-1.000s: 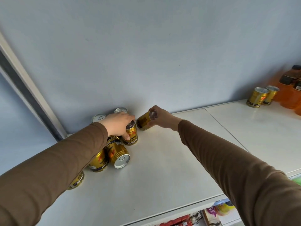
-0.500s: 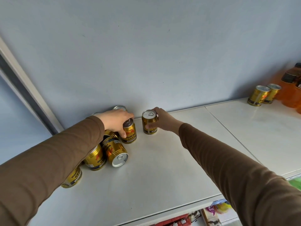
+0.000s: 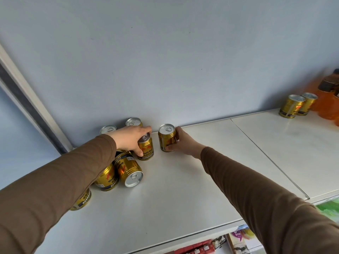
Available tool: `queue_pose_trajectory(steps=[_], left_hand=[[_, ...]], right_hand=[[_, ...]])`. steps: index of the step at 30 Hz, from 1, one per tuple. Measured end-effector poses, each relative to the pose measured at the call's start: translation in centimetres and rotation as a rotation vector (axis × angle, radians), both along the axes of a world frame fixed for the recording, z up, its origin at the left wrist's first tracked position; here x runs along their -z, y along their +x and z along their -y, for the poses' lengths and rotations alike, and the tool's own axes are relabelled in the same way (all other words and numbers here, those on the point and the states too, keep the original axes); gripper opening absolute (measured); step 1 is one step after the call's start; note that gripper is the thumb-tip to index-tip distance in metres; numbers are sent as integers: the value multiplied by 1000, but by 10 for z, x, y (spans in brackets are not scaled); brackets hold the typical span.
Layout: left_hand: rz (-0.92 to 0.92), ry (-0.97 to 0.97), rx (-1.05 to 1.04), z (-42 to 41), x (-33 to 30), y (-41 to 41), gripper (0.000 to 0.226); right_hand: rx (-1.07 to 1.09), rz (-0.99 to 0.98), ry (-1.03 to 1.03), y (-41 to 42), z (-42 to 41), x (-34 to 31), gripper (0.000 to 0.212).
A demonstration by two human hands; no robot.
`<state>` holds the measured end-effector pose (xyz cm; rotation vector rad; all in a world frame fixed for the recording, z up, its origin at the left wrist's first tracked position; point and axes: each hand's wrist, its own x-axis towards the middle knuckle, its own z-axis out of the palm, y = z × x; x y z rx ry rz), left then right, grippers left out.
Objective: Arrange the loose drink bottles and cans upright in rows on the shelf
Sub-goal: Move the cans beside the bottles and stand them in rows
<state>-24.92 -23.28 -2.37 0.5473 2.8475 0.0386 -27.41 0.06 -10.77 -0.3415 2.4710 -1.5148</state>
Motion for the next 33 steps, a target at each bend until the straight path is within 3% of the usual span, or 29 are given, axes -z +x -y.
queue_pose_trajectory(steps=[9,19,33], left_hand=[[-31,337,-19,-31,-16,1,74],[67,792,12,-137,-26,7,75],[168,924,134,-358,-19,42,73]], right_hand=[[113,-115,5,25,-46,-21,51],[373,-177,-126,90,-147,-48,51],[534,-215,-49,149,-352,-43,57]])
